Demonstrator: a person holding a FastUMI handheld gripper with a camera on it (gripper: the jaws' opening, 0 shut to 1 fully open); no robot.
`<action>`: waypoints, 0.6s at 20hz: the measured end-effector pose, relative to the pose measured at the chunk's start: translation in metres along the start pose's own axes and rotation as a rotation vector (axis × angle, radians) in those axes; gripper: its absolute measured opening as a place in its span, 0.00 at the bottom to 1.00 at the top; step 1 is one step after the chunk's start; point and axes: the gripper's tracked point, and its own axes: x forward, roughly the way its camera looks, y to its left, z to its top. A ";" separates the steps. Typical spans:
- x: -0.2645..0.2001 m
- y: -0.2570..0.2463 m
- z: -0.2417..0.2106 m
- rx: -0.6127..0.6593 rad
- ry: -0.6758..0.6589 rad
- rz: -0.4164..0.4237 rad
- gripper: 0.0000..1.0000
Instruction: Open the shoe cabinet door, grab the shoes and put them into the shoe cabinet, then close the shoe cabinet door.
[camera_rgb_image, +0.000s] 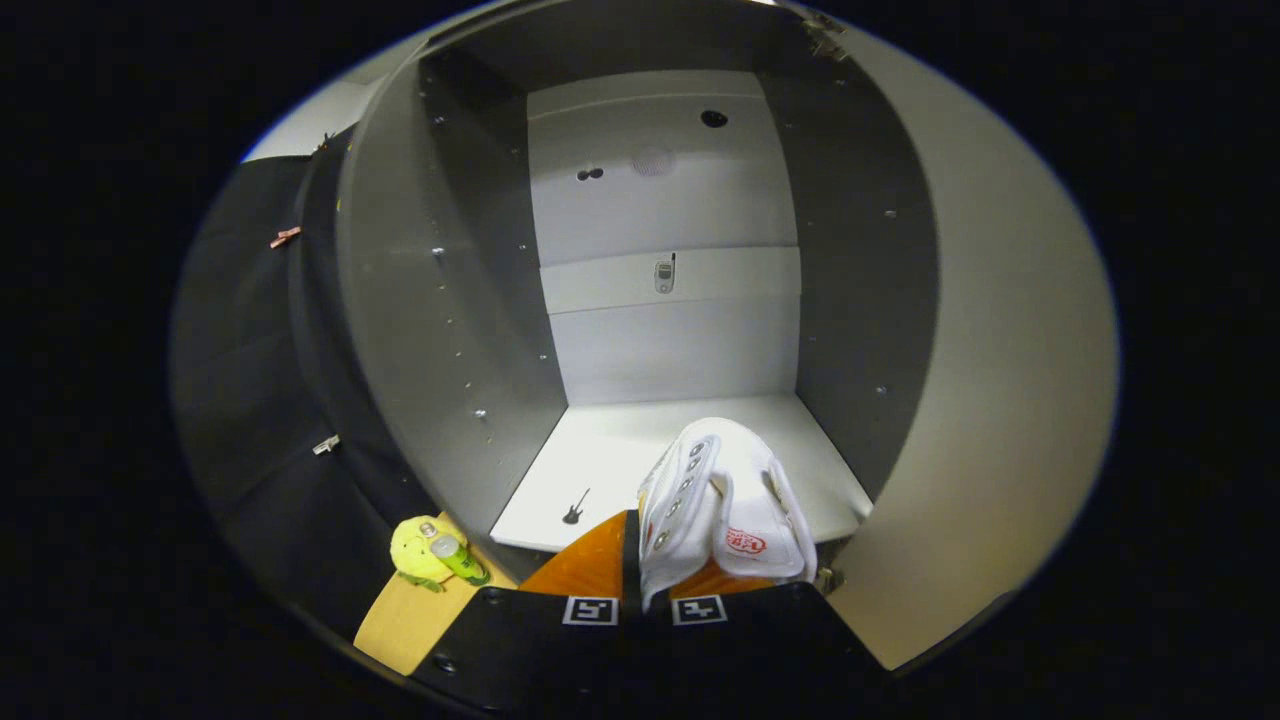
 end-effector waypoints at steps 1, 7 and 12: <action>0.018 -0.002 0.006 -0.019 -0.008 -0.007 0.05; 0.114 -0.006 0.012 -0.115 0.022 -0.020 0.05; 0.158 -0.018 0.010 -0.213 0.039 -0.057 0.05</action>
